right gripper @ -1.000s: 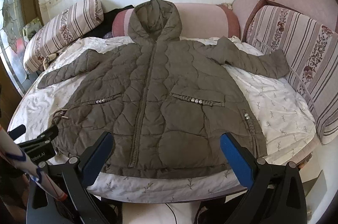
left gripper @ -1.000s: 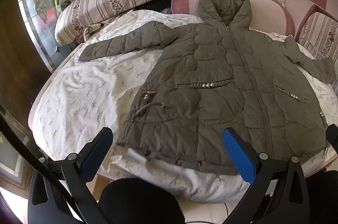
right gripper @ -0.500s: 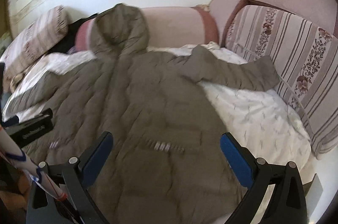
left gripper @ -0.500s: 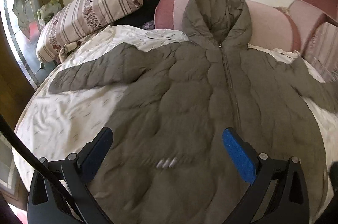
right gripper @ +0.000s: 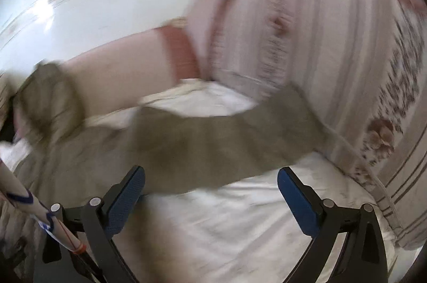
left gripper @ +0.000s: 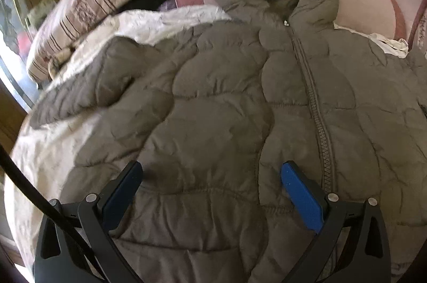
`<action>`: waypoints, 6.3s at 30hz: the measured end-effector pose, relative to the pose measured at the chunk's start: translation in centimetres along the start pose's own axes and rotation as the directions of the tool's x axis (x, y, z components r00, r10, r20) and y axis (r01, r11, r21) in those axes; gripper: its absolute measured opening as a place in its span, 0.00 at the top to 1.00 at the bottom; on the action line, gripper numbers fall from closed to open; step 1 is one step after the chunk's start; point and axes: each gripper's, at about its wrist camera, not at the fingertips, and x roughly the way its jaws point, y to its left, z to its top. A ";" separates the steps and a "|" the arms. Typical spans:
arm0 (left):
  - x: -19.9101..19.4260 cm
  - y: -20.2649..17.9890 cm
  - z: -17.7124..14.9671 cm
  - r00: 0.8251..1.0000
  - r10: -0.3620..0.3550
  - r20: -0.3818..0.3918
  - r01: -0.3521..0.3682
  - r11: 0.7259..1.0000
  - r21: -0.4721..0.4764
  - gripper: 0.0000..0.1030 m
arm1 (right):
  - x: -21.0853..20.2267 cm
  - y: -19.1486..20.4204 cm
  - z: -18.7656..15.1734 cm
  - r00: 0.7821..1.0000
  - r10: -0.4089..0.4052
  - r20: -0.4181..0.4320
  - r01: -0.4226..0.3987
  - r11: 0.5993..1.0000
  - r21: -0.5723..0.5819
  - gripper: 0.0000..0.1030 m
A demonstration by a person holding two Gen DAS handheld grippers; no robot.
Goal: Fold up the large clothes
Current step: 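Grasp the sleeve cuff nearest the right tool and lift it, then fold the held sleeve across the jacket body and open the right tool, then move the left tool to the other sleeve cuff, then grasp the sleeve cuff with the left tool and lift it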
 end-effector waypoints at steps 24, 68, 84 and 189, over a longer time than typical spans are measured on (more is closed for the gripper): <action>0.1 -0.9 -0.3 1.000 0.010 0.016 -0.011 0.999 0.048 0.00 | 8.4 -11.0 4.4 0.999 -0.048 -0.001 0.046 0.954 0.297 0.85; -1.3 9.6 3.8 0.993 0.053 0.105 -0.023 0.963 -0.269 0.00 | 1.0 25.8 -1.9 0.717 0.666 -0.203 -0.674 0.738 0.038 0.35; 2.5 7.4 3.6 0.997 -0.062 -0.035 0.055 0.984 -0.170 0.00 | 10.0 17.7 -1.7 0.876 0.315 -0.365 -0.279 0.949 0.148 0.72; 0.7 45.5 4.8 0.952 0.046 0.304 0.207 0.634 -0.745 0.87 | -7.7 33.6 -20.0 0.719 0.455 -0.525 -0.658 0.690 -0.303 0.38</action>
